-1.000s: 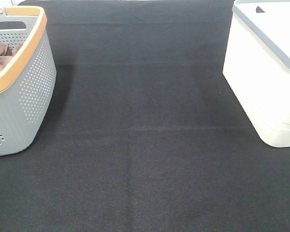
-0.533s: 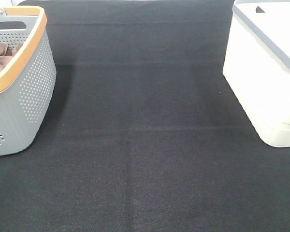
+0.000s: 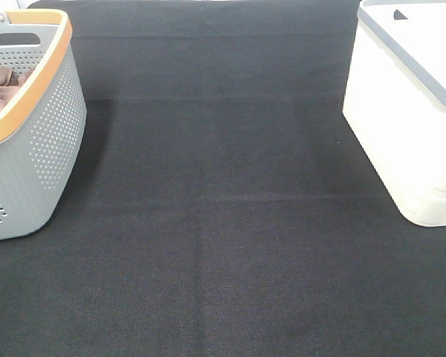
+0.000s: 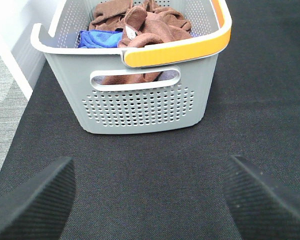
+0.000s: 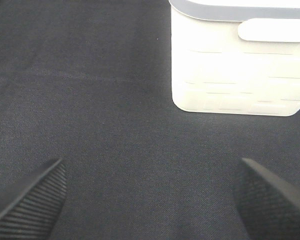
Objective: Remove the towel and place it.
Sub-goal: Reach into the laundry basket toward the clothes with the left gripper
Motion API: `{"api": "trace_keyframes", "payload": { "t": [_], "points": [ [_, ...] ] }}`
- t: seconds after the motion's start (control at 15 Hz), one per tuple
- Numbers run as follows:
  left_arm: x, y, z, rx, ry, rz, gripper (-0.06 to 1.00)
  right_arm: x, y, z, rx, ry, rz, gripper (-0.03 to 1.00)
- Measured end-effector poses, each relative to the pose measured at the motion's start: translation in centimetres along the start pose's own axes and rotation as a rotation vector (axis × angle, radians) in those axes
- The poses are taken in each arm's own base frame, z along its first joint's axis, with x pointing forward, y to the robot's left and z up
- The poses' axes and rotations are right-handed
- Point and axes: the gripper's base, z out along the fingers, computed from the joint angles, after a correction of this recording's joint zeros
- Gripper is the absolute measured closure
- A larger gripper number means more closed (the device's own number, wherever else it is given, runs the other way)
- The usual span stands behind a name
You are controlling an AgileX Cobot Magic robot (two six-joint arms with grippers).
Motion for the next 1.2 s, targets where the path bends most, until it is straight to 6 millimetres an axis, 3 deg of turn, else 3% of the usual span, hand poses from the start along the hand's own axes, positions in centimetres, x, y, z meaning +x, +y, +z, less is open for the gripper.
{"api": "trace_keyframes", "payload": {
  "t": [1.2],
  "points": [
    [0.00,0.00,0.00,0.000,0.000,0.000,0.17,0.00,0.00,0.00,0.000,0.000,0.000,0.12]
  ]
}}
